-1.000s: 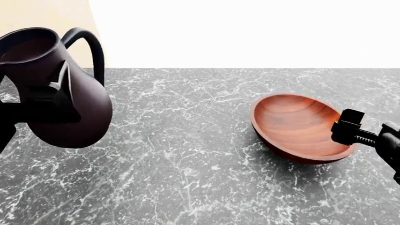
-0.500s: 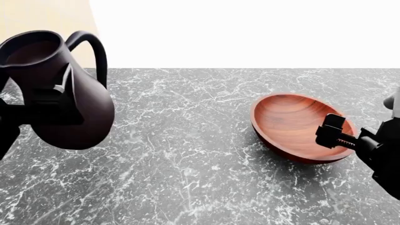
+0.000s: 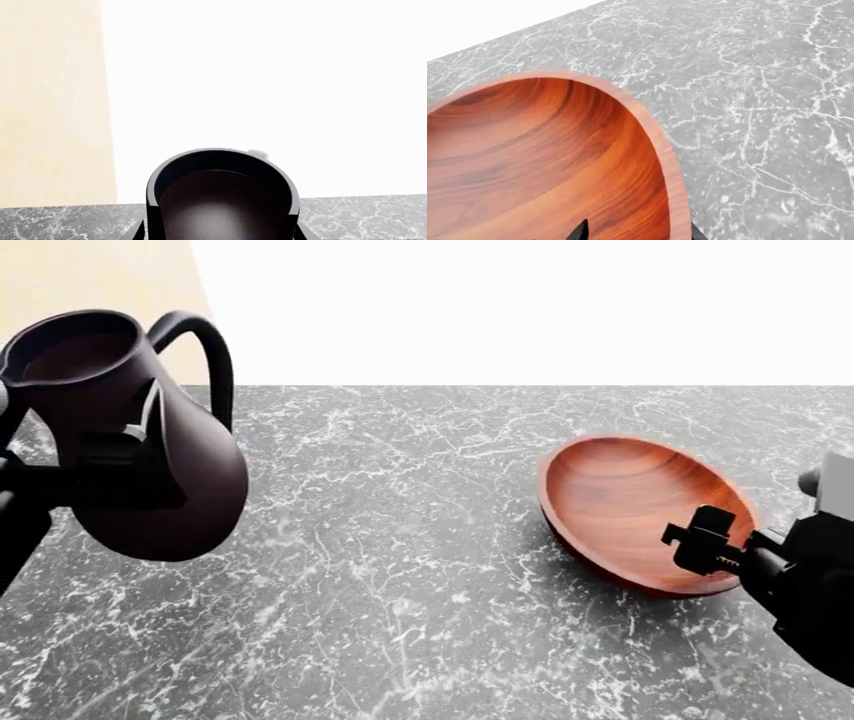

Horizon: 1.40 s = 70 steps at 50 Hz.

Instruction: Pick the bowl and pitcher and place them in the sink. Then turn on the water.

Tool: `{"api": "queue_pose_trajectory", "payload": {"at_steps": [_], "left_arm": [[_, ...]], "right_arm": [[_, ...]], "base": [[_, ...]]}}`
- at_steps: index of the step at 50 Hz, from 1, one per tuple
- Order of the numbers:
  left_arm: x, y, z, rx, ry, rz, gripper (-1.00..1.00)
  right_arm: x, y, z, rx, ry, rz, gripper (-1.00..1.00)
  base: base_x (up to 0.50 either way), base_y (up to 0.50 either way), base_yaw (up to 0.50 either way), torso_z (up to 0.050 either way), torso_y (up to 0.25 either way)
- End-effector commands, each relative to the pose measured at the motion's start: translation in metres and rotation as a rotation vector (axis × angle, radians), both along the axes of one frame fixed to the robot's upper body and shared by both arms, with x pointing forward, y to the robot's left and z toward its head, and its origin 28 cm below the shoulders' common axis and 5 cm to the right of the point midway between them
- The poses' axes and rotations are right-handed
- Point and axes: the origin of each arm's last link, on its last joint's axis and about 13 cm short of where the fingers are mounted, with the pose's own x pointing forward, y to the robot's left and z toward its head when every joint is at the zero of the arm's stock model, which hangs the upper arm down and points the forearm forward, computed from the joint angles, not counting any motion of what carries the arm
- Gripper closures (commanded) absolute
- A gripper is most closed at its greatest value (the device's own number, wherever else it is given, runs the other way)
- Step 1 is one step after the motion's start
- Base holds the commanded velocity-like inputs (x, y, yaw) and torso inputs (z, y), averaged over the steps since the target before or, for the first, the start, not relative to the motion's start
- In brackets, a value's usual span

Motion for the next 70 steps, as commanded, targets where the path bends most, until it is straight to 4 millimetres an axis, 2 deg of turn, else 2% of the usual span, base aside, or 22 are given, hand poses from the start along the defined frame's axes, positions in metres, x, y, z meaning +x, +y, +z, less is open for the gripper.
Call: {"api": "queue_pose_trajectory", "payload": {"at_steps": [1,13,23,32,44,56,70], "left_arm": [[0.0,0.002,0.005,-0.02,-0.039,0.025,1.0],[0.0,0.002,0.005,-0.021,-0.038,0.024,1.0],[-0.001,0.002,0.004,-0.023,-0.04,0.026,1.0],[-0.001,0.002,0.004,-0.023,-0.041,0.028,1.0],[-0.007,0.003,0.006,-0.027,-0.053,0.026,1.0],[-0.011,0.002,0.009,-0.024,-0.063,0.027,1.0],[-0.014,0.001,0.014,-0.015,-0.072,0.029,1.0]], "right_arm": [[0.0,0.0,-0.007,0.016,0.006,0.006,1.0],[-0.003,0.0,-0.004,0.018,-0.005,0.014,1.0],[-0.011,0.001,0.01,0.005,-0.068,0.024,1.0],[-0.028,0.01,0.037,-0.042,-0.212,0.077,1.0],[-0.056,0.038,0.064,-0.12,-0.327,0.202,1.0],[-0.074,0.047,0.076,-0.136,-0.396,0.236,1.0],[-0.09,0.044,0.084,-0.143,-0.456,0.221,1.0]], "base": [[0.0,0.0,0.0,0.0,0.0],[0.0,0.0,0.0,0.0,0.001],[0.0,0.0,0.0,0.001,0.001],[0.0,0.0,0.0,0.001,0.002],[0.0,0.0,0.0,0.001,0.002],[0.0,0.0,0.0,0.0,0.002],[0.0,0.0,0.0,0.001,0.002]]}}
